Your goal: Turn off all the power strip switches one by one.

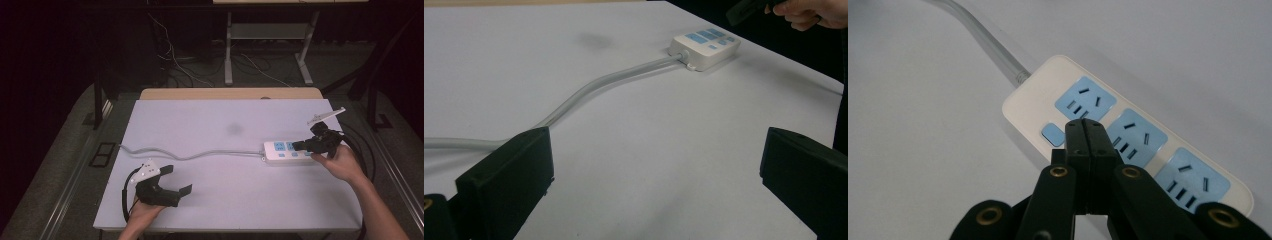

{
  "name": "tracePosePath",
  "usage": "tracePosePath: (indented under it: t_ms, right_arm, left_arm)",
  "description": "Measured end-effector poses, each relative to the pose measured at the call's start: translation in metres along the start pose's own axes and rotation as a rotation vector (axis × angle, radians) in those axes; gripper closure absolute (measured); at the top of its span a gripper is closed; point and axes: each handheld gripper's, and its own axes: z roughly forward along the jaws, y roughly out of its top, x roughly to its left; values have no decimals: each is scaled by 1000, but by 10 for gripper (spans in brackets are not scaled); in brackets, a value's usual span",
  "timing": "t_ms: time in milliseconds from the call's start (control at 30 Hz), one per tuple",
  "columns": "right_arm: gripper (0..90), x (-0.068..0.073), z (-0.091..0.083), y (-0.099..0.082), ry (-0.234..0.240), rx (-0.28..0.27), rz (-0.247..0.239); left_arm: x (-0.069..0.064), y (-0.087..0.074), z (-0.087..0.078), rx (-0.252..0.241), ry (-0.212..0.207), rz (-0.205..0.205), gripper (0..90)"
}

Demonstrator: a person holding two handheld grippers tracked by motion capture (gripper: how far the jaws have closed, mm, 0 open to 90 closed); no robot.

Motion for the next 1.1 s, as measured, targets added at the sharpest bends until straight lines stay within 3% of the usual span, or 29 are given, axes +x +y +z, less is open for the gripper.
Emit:
tracePosePath:
  t_ms: [500, 1100]
  right_arm:
    - [900, 14, 13, 20, 31, 4, -36]
    - [900, 16, 33, 21, 47, 41, -41]
  left_arm:
    - [0, 0, -1, 0, -1, 1, 0]
    - [0, 0, -2, -2, 0, 3, 0]
